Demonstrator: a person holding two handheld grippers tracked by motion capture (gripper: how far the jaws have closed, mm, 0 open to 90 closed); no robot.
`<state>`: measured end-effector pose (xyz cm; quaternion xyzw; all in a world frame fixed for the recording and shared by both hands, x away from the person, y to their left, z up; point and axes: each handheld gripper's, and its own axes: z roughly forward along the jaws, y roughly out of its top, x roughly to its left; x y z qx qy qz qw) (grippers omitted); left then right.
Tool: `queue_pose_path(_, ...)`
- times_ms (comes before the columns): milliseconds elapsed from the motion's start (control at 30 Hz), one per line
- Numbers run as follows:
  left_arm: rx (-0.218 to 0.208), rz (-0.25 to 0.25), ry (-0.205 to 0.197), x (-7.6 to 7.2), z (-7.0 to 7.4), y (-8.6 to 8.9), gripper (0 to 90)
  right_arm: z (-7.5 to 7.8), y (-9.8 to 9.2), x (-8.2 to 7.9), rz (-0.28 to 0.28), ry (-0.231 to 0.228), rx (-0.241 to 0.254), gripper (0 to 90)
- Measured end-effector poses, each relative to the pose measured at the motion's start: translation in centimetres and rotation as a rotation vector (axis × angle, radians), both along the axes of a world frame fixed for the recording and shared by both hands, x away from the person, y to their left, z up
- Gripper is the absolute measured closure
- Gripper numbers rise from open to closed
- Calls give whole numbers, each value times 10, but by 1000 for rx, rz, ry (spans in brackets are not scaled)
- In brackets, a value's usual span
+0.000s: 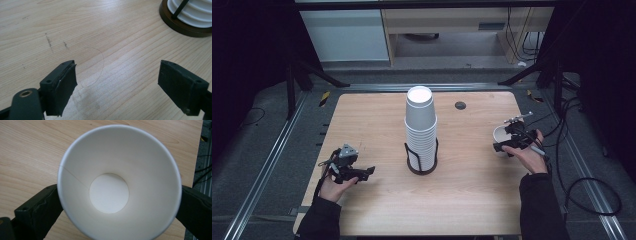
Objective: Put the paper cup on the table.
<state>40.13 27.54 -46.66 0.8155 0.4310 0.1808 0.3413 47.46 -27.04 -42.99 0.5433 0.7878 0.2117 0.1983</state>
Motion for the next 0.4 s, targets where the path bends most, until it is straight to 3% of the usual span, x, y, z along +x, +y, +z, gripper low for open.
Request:
queue_pose_path(267, -1, 4, -1, 0, 0, 2, 143, 11, -3, -15, 13, -44, 9, 3)
queue_pose_path(400, -4, 11, -2, 0, 0, 4, 142, 20, -7, -30, 16, -102, 26, 4)
